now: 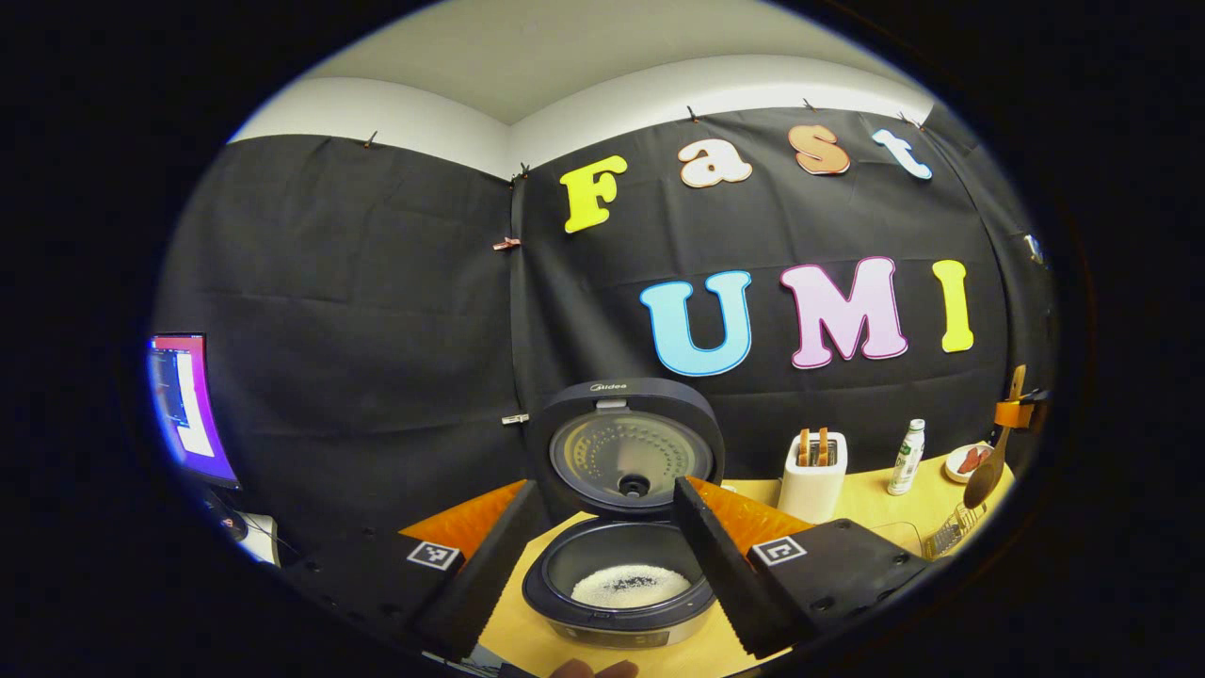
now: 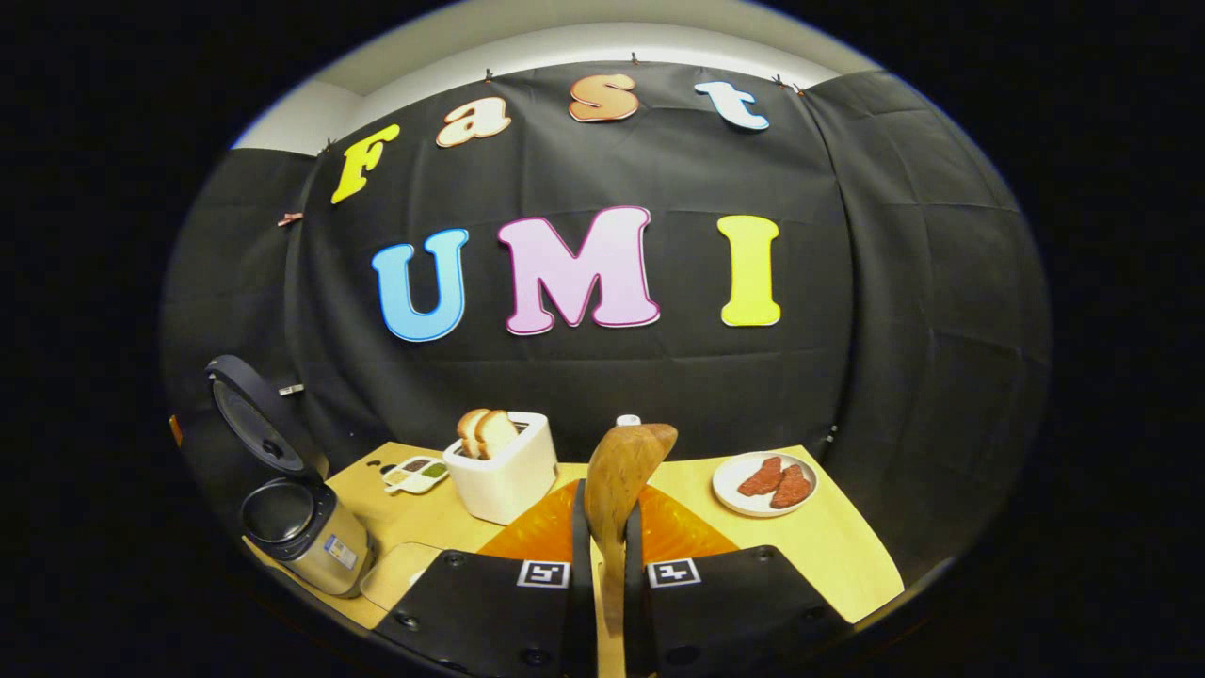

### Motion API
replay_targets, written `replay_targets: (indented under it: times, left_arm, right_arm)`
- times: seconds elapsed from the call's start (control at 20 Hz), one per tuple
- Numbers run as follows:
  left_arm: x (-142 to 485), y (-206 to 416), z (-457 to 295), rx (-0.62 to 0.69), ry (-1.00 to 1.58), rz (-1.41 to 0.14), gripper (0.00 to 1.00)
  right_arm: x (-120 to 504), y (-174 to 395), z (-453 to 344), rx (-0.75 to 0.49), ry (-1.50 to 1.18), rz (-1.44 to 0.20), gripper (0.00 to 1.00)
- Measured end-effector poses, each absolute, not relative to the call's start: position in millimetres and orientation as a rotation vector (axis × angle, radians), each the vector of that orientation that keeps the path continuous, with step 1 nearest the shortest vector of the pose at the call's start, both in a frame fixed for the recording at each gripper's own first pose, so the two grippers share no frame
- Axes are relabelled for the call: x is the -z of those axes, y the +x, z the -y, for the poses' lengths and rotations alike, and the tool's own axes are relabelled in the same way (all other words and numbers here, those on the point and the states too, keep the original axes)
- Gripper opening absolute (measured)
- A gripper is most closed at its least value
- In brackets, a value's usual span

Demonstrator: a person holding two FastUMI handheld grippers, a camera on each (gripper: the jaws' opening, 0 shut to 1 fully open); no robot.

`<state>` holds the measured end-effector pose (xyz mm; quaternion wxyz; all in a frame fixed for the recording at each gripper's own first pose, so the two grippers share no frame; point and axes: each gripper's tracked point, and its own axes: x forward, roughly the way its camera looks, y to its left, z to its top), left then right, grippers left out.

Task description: Close the left gripper, press the button to open the rice cooker; take a wooden spoon from the chopstick holder with the right hand, scoop a spoonful of rice and pour it into the rice cooker, then put the wooden spoon back into the chopstick holder.

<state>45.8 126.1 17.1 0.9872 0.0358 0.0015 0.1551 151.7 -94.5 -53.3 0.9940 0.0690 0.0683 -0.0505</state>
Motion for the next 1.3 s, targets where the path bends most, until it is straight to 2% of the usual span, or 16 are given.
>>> replay_targets:
  times: [0.25,1.05,1.15,1.3]
  left_arm:
    - [-16.1,48.2,-118.7,-0.311,0.076,-0.010,0.97]
    - [-10.5,47.1,-113.0,-0.296,0.095,-0.029,0.97]
    - [-12.6,46.7,-110.8,-0.290,0.100,-0.022,0.97]
    - [-16.1,46.3,-110.1,-0.285,0.103,-0.013,0.97]
  right_arm:
    - [75.9,153.2,122.5,0.143,0.147,-0.183,0.15]
    - [149.2,138.6,125.6,0.176,0.083,-0.360,0.16]
    - [154.4,131.0,124.8,0.181,0.074,-0.383,0.19]
    - [157.0,123.8,124.7,0.196,0.077,-0.399,0.39]
